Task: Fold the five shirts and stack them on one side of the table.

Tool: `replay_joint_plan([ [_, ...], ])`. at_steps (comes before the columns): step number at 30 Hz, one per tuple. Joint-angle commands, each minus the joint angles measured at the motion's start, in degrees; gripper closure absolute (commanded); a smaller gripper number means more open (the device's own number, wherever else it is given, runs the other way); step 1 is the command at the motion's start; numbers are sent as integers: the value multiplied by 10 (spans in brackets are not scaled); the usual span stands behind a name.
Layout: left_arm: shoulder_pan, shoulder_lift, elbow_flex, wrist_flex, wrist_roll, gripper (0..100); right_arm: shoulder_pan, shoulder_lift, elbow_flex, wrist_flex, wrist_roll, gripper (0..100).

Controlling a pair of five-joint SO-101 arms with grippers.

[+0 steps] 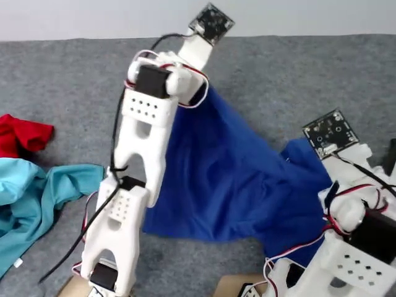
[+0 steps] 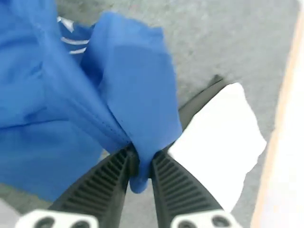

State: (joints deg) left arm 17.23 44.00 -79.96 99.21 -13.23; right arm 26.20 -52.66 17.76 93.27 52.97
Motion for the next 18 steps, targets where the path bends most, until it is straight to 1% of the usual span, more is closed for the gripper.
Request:
replay_joint_plan([
  [1,-4,-111,87,15,-20,998,6,-4,-29,-36,4,988],
  [4,-4,-193,196,15,-48,998,6,-9,-39,-69,-17,988],
  [6,-3,-254,256,14,-52,998,6,-7,-69,-81,-47,988],
  [9,-2,-350,320,14,-54,998,5,-5,-127,-86,-71,988],
  [12,0,-439,354,14,-54,998,6,-4,-193,-85,-88,988],
  [18,-4,-577,356,12,-52,998,6,-2,-329,-85,-118,988],
])
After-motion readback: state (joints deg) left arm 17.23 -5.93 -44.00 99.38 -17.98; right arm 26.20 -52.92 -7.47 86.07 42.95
